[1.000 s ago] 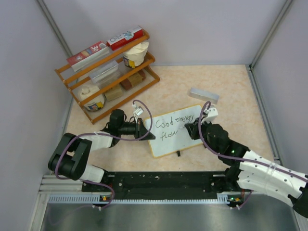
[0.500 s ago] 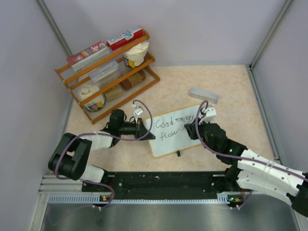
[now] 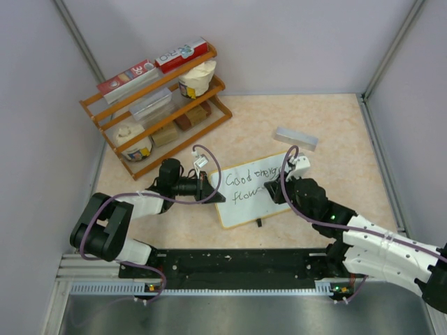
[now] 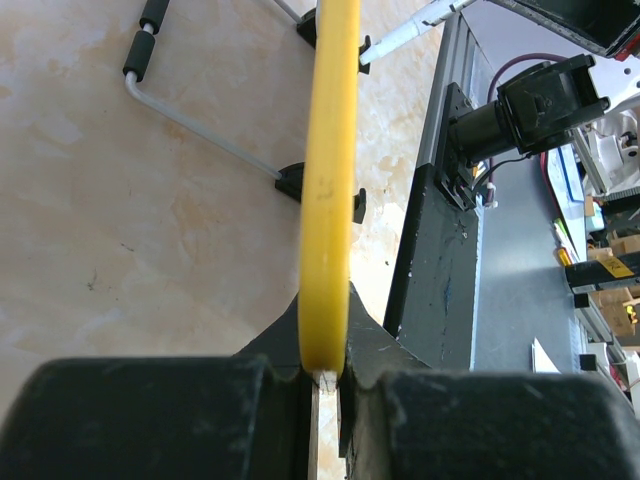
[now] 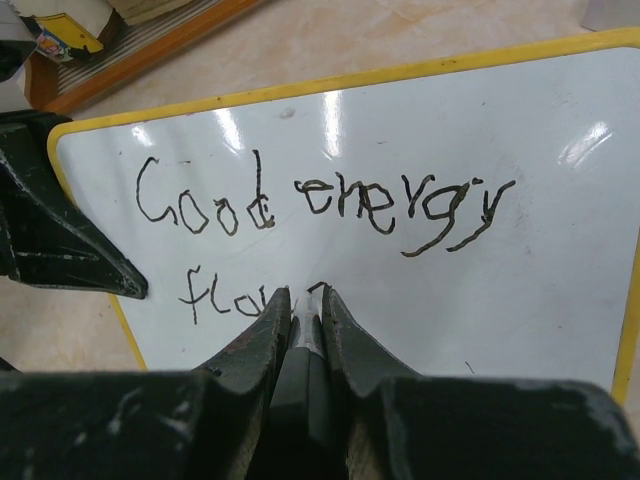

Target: Write a sentence on the whiteboard

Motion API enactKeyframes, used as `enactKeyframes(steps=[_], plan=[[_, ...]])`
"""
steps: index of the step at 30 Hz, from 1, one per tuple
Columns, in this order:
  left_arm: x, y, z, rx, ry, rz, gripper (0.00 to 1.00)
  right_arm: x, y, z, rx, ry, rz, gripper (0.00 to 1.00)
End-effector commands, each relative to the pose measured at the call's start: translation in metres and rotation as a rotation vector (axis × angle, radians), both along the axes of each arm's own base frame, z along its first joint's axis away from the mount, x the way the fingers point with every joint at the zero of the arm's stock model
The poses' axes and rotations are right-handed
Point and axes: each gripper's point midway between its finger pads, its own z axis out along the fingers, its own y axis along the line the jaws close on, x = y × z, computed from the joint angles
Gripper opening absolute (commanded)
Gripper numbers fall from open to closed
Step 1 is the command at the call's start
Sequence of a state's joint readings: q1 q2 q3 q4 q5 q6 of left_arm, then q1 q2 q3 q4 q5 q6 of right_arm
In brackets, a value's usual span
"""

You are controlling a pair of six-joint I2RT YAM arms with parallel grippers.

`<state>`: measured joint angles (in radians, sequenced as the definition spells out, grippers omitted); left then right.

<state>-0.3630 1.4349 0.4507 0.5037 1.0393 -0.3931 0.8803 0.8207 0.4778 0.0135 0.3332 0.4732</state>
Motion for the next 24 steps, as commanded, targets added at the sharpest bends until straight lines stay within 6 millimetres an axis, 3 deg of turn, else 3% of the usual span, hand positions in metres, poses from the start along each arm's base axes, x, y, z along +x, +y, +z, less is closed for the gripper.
enactKeyframes(steps=[1, 9, 24], plan=[[0.006, -0.001, -0.004, 0.029, -0.052, 0.010, 0.00, 0.001, -0.004, -0.006, -0.012, 0.010, -0.010, 0.00], [0.006, -0.001, -0.003, 0.028, -0.055, 0.012, 0.00, -0.001, -0.016, -0.010, -0.034, 0.016, -0.049, 0.00], [0.006, -0.001, -0.003, 0.028, -0.055, 0.012, 0.00, -0.005, -0.020, -0.017, -0.047, 0.033, -0.041, 0.00]])
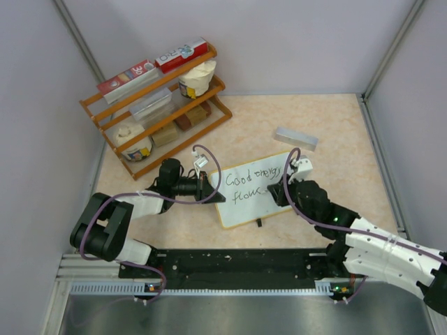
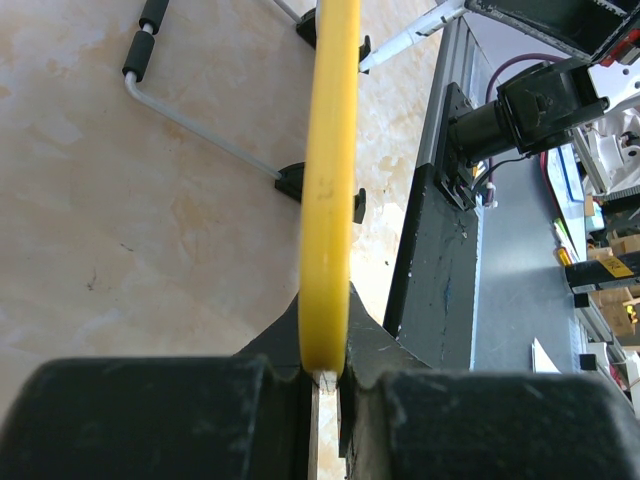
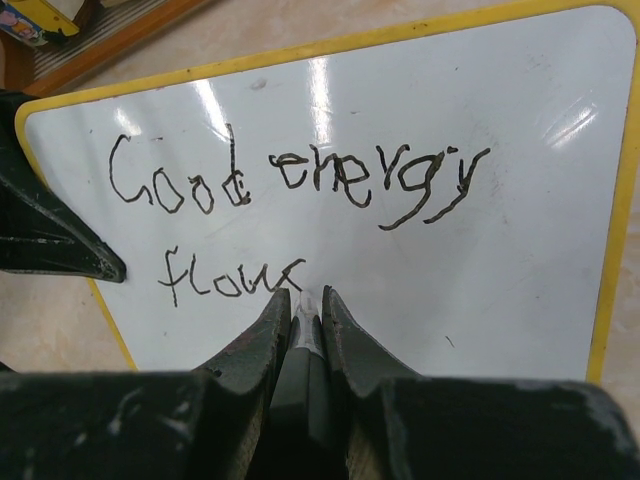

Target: Write a sentence on the whiteboard

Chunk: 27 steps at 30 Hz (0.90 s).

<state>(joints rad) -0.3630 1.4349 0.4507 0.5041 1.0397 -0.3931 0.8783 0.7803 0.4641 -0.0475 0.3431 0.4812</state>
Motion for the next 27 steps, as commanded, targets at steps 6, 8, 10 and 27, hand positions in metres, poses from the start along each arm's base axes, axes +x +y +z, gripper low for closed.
enactKeyframes(steps=[6, 8, 10, 27], plan=[[0.006, -0.001, -0.004, 0.030, -0.052, 0.012, 0.00, -0.002, -0.005, -0.011, -0.015, 0.016, 0.005, 0.00], [0.006, -0.001, -0.004, 0.030, -0.052, 0.012, 0.00, -0.003, -0.002, -0.009, -0.001, 0.012, 0.016, 0.00], [0.007, 0.000, -0.004, 0.029, -0.053, 0.014, 0.00, -0.003, 0.000, -0.009, 0.007, 0.014, 0.020, 0.00], [0.006, -0.001, -0.004, 0.029, -0.055, 0.012, 0.00, -0.001, 0.007, 0.020, 0.101, -0.031, 0.028, 0.00]])
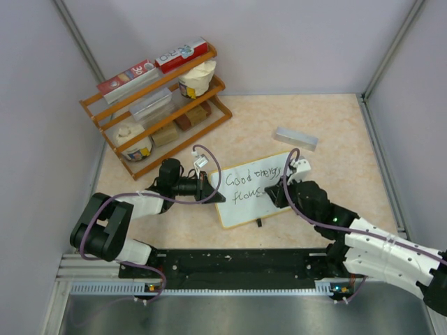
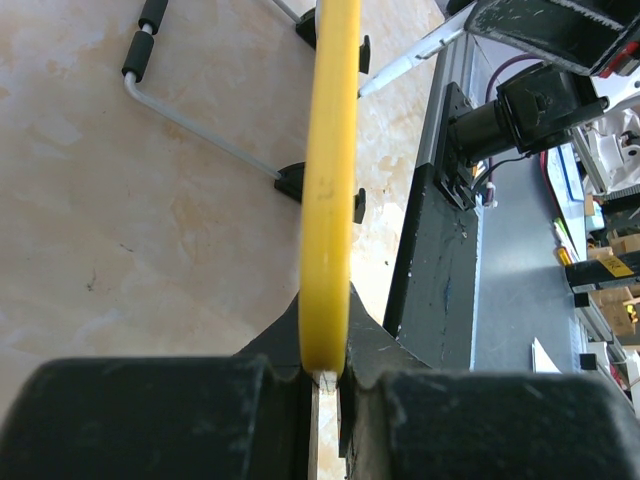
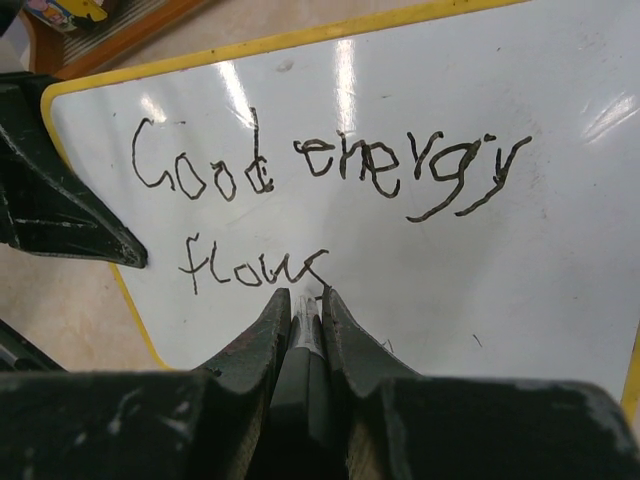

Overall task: Write a sentence on the whiteboard
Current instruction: Write a sentence on the whiteboard, then place the whiteboard at the center of the board.

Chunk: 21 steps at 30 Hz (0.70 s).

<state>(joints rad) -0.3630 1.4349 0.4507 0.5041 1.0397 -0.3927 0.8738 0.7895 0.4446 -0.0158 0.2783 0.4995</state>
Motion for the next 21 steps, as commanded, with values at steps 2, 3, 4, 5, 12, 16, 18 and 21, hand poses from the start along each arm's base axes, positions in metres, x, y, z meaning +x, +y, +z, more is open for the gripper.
enactKeyframes(steps=[2, 3, 4, 5, 12, 16, 18, 21], plan=[[0.006, -0.001, -0.004, 0.030, -0.053, 0.012, 0.00, 0.001, -0.006, 0.032, 0.095, -0.071, -0.023, 0.00], [0.006, -0.001, -0.003, 0.030, -0.056, 0.012, 0.00, -0.002, -0.010, 0.036, 0.103, -0.080, -0.026, 0.00], [0.006, -0.001, -0.004, 0.031, -0.052, 0.011, 0.00, -0.002, -0.012, 0.039, 0.103, -0.085, -0.029, 0.00], [0.006, 0.000, -0.004, 0.032, -0.055, 0.012, 0.00, -0.003, -0.015, 0.042, 0.101, -0.087, -0.035, 0.00], [0.005, 0.000, -0.001, 0.034, -0.071, 0.010, 0.01, -0.006, -0.020, 0.057, 0.114, -0.096, -0.035, 0.00], [0.006, 0.002, 0.002, 0.040, -0.100, 0.024, 0.26, -0.008, -0.020, 0.059, 0.121, -0.092, -0.028, 0.00], [0.006, 0.004, 0.005, 0.042, -0.127, 0.039, 0.34, -0.008, -0.020, 0.059, 0.121, -0.091, -0.031, 0.00], [0.005, 0.007, 0.009, 0.042, -0.163, 0.055, 0.46, -0.009, -0.021, 0.062, 0.126, -0.096, -0.029, 0.00]])
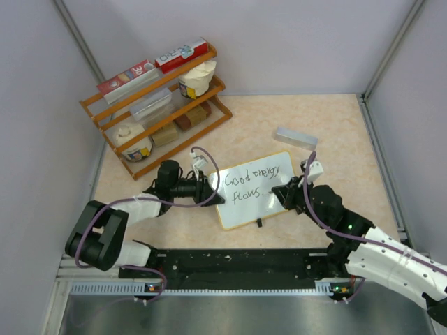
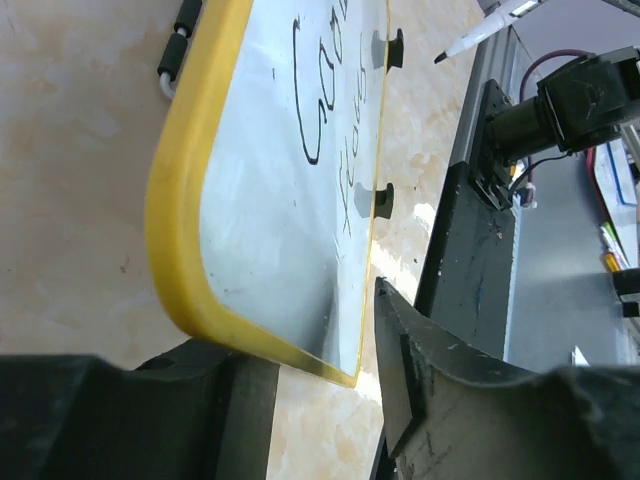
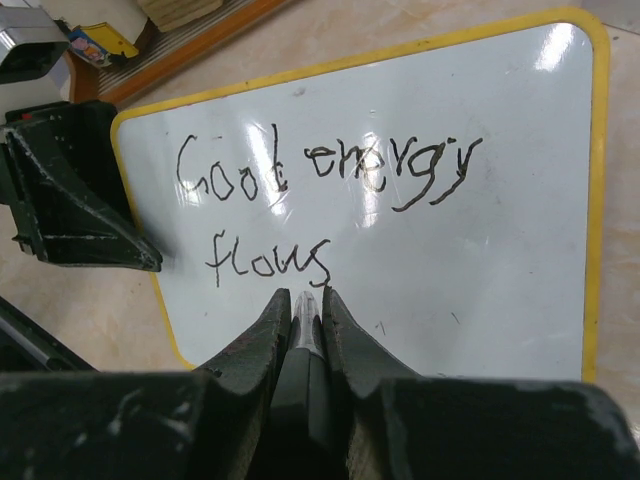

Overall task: Write a sentence on the whiteboard
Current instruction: Place the whiteboard at the center of the board.

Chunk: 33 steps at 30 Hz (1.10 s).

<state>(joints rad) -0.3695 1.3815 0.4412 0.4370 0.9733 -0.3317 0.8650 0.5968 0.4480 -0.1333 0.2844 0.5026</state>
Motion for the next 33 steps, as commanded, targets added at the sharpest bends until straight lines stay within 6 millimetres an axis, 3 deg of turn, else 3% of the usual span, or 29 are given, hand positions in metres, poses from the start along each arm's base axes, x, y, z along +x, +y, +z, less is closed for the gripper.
enactKeyframes(steps=[1, 8, 15, 19, 24, 33], plan=[[0.003, 0.003, 0.014, -0.004, -0.125, 0.020, 0.48, 0.003, 0.000, 0.034, 0.064, -0.043, -0.012, 0.00], [0.003, 0.013, 0.028, 0.004, -0.200, 0.104, 0.79, 0.003, 0.001, 0.041, 0.073, -0.050, -0.006, 0.00], [0.015, 0.034, 0.042, 0.047, -0.268, 0.298, 0.94, 0.002, 0.006, 0.043, 0.076, -0.038, 0.015, 0.00], [0.021, 0.048, 0.046, 0.062, -0.272, 0.423, 0.97, 0.000, 0.011, 0.044, 0.081, -0.026, 0.039, 0.00], [0.030, 0.065, 0.066, 0.055, -0.313, 0.563, 0.98, -0.004, 0.016, 0.040, 0.096, 0.012, 0.067, 0.00], [0.029, 0.081, 0.106, -0.029, -0.395, 0.678, 0.99, -0.019, 0.020, 0.010, 0.163, 0.167, 0.141, 0.00]])
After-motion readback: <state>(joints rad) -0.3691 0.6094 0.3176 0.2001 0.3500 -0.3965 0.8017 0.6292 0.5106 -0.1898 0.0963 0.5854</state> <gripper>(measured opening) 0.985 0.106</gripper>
